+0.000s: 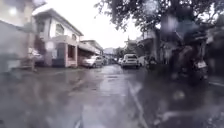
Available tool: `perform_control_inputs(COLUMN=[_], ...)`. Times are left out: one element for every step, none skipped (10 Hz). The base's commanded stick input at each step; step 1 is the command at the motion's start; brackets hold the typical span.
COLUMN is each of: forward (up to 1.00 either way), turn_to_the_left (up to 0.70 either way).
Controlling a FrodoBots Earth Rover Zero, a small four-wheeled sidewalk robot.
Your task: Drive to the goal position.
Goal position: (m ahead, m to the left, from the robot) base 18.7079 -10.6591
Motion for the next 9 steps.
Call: perform_control_inputs(forward=[1.0, 1.0, 1.0, 1.0, 1.0, 1.0, 1.0, 1.0, 1.0], turn_to_the_left=[0.0, 0.0, 0.0, 0.0, 0.0, 0.0, 0.0, 0.0, 0.0])
